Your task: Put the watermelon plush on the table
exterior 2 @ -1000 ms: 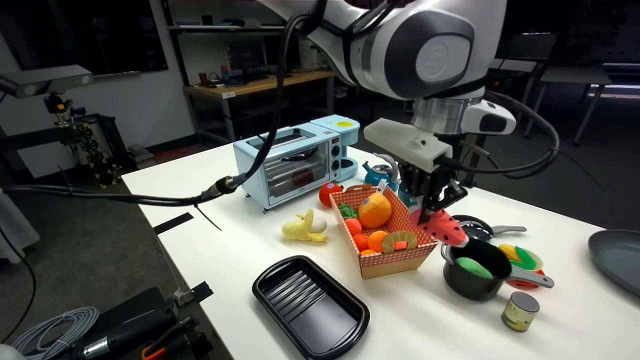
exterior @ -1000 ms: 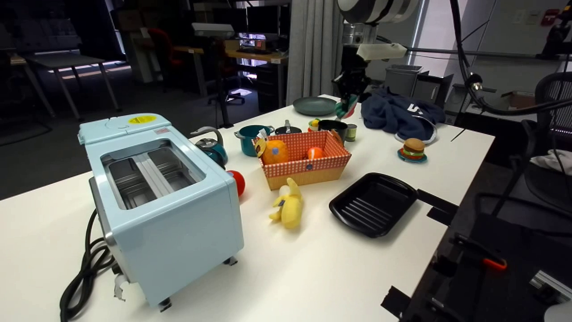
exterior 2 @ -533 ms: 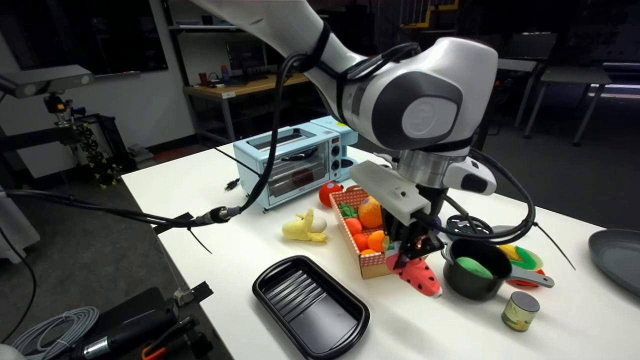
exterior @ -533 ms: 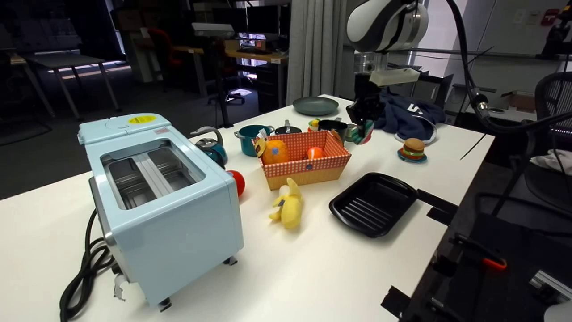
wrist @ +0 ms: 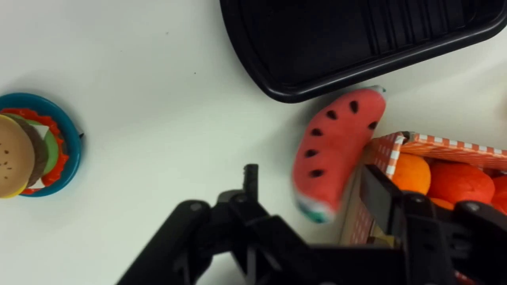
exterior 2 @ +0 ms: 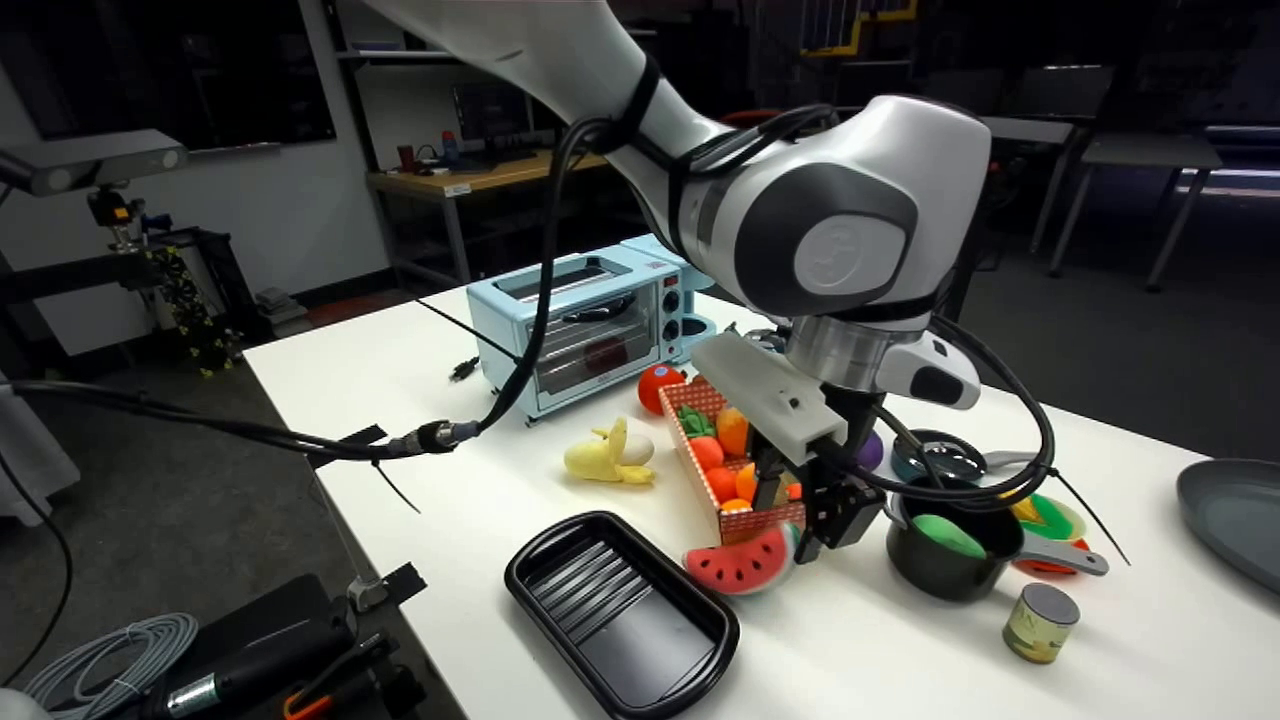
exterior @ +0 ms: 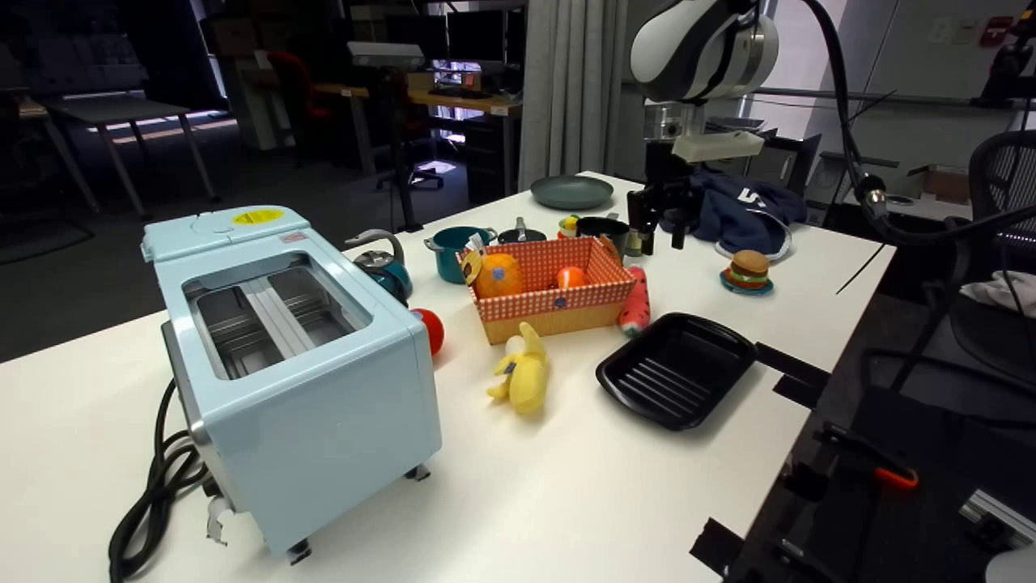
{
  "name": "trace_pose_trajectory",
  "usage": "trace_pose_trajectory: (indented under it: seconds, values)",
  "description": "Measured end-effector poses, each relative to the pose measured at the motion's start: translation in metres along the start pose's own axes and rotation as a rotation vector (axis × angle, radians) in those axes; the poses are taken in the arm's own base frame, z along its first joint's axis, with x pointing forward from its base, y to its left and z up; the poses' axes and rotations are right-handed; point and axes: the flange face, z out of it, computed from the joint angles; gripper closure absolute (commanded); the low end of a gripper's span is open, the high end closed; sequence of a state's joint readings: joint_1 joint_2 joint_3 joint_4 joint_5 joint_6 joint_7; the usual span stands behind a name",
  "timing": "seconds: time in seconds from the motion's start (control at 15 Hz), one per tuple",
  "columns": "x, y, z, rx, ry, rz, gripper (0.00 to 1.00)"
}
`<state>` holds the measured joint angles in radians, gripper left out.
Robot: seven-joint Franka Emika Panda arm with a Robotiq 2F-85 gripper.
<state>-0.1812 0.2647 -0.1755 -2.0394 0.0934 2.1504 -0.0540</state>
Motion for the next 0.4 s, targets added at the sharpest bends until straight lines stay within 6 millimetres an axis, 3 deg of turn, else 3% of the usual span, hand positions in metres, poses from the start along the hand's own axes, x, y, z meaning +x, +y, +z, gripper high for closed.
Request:
trace_pose_trajectory:
  seconds: [0.4]
  values:
    - [-0.0003, -0.0063, -0.0071, 0.013, 0.013, -0.005, 0.0]
